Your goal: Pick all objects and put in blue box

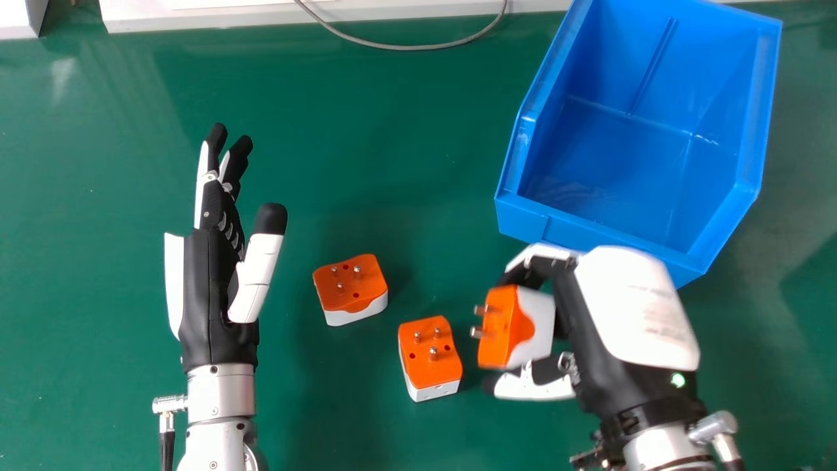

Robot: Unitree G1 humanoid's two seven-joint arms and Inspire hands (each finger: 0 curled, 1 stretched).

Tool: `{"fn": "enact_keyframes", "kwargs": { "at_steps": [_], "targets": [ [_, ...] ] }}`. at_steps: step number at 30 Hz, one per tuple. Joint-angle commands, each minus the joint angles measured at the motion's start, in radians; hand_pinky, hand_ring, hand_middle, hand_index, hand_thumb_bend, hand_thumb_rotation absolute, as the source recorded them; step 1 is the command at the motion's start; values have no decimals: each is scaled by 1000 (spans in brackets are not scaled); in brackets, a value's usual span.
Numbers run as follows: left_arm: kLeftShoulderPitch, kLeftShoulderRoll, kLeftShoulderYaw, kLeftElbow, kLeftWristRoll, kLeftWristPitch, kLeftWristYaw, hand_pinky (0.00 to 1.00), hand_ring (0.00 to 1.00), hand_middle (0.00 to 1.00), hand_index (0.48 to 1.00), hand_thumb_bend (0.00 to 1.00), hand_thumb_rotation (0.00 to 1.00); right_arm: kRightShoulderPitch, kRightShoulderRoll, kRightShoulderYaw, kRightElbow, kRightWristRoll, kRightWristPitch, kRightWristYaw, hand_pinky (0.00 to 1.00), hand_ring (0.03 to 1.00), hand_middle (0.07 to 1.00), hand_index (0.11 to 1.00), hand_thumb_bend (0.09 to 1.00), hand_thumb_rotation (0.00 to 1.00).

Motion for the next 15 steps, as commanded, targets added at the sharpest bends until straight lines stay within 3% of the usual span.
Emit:
{"fn": "enact_keyframes", "kwargs": {
  "at_steps": [1, 4, 10, 15],
  "targets": [
    [-5, -6, -6, -17, 4, -12, 2, 1000, 949, 928, 955, 884, 833, -12, 2, -17, -20, 22, -66, -115, 210, 306, 454, 517, 517, 0],
    [-3, -6, -7, -19, 6, -10, 4, 1000, 950, 929, 956, 885, 833, -22, -2, -30, 13, 34, -133, -233, 220, 315, 455, 524, 513, 0],
    [-1, -10, -8, -17, -4, -13, -5, 1000, 951, 929, 958, 888, 829, -53, -2, -60, 65, 14, -188, -415, 232, 329, 464, 531, 509, 0],
    [-5, -8, -8, -12, 5, -18, 1, 1000, 953, 931, 960, 885, 828, -94, 1, -104, 67, -4, -163, -472, 241, 342, 473, 524, 506, 0]
  ]
}}
